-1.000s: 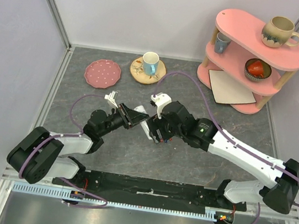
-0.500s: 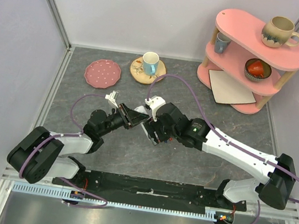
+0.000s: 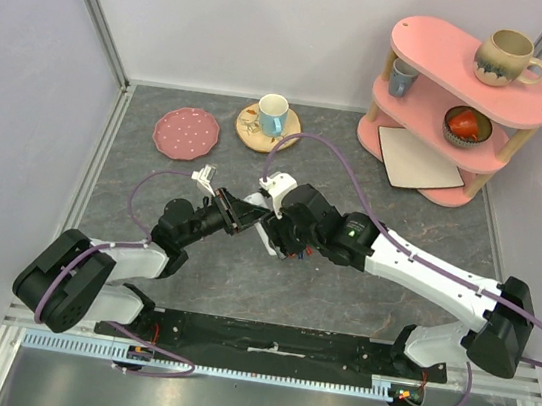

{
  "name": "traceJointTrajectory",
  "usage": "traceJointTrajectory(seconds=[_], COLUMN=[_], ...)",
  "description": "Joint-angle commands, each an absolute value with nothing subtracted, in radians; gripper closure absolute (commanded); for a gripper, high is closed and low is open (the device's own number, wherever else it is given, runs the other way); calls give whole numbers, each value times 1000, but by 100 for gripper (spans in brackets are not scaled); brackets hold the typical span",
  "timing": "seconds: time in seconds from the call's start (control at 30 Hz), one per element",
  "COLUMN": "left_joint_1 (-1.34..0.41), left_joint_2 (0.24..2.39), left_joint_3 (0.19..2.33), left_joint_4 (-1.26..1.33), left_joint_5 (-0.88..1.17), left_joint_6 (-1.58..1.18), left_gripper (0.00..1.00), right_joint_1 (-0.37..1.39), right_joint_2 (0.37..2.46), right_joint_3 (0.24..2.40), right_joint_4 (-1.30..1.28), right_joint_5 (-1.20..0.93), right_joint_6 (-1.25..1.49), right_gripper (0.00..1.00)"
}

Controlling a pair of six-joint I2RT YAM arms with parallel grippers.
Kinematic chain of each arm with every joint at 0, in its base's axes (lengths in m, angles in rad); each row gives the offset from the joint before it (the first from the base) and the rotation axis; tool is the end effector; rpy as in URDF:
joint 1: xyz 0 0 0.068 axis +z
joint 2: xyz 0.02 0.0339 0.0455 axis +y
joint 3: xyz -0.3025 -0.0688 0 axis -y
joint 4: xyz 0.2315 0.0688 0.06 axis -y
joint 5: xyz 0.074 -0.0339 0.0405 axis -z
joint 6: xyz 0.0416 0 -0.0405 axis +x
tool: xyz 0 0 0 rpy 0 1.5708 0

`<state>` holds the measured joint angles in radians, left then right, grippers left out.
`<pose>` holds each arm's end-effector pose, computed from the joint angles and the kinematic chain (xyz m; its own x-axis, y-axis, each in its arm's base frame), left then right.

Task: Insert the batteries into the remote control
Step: Remove the battery cover from the remote control.

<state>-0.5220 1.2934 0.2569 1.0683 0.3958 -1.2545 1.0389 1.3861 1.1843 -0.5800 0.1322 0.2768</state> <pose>0.1818 -0.1231 0.2393 -0.7461 -0.5825 -0.3225 0.2732 0.1739 -0.9461 0.1493 0.2429 0.3420 -0.5642 -0.4247 -0.7080 -0.6785 0.7271 0.1046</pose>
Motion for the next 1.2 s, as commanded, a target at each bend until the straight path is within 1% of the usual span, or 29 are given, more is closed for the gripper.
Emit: traceJointTrajectory(seconds=[0.0,0.27,0.73,0.9,1.17], left_joint_1=[-517,-517,-517,-517,-515], left_joint_2=[1276,1278,1270,1267,1284], left_joint_3=[290,290,282,278,288], left_joint_4=[1115,1115,1111,1095,1054], left_joint_5=[413,413,405,390,356], left_joint_6=[-1270,-1270,-1264,-1250,-1226], left_gripper=[98,98,98,98,98], right_joint_1=[1045,1048,1049,1049,1049], right_joint_2=[1396,1397,1384,1356,1249], right_joint_3=[1227,1223,1220,1236,1256], right_joint_4=[-549,-545,-546,-566,-643], right_joint_5=[112,101,107,112,130], right_joint_6=[259,261,268,278,310], right_gripper=[40,46,66,66,66])
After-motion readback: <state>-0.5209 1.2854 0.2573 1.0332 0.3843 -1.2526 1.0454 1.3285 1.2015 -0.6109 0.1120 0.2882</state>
